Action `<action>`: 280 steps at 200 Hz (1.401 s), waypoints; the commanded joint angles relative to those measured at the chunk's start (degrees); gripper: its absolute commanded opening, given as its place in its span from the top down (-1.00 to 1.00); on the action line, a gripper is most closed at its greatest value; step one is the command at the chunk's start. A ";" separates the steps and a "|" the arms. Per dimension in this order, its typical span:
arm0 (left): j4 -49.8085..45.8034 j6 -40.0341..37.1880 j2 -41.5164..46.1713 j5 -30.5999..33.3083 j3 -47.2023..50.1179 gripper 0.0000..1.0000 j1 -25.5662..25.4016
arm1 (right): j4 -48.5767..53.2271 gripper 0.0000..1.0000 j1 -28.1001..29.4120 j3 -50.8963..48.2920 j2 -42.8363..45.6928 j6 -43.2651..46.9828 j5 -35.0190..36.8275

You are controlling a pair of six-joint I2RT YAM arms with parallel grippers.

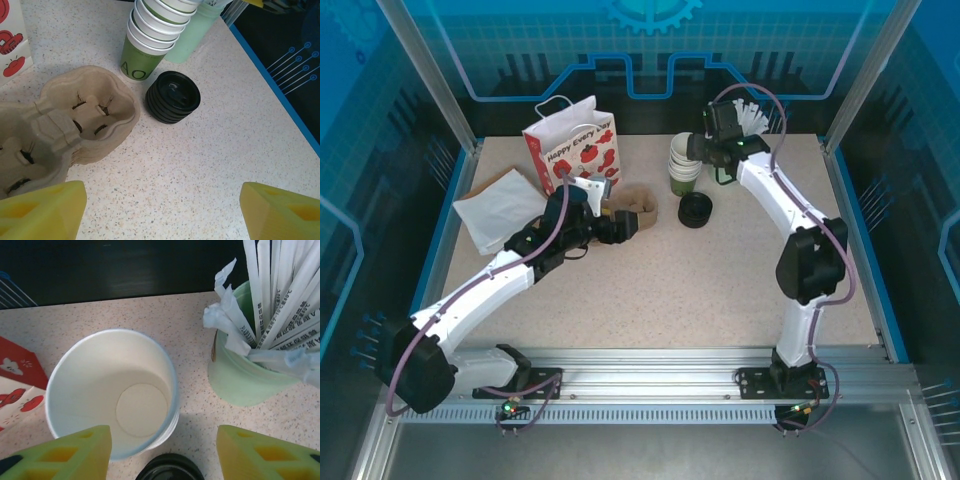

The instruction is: Pack the takeout coffee

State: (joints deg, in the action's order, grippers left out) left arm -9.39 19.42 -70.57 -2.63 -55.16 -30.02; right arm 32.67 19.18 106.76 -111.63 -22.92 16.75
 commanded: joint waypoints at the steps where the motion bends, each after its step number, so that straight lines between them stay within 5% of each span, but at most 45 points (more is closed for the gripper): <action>1: -1.66 -1.48 0.23 1.13 -1.59 -0.63 -0.38 | 3.67 -0.11 -0.49 3.98 -2.25 0.18 2.34; 99: -0.44 -1.65 1.57 2.38 0.92 -0.64 -0.38 | 9.69 0.35 -2.12 15.51 -10.47 0.60 0.40; 280: -0.74 -2.72 2.19 3.32 2.27 -0.66 -0.38 | 14.01 0.75 -2.79 23.84 -15.94 1.03 -2.74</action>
State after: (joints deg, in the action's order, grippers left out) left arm -10.09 18.50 -69.58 -0.62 -53.80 -30.06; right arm 44.97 17.08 128.18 -126.67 -22.28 14.72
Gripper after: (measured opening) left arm 0.830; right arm 0.138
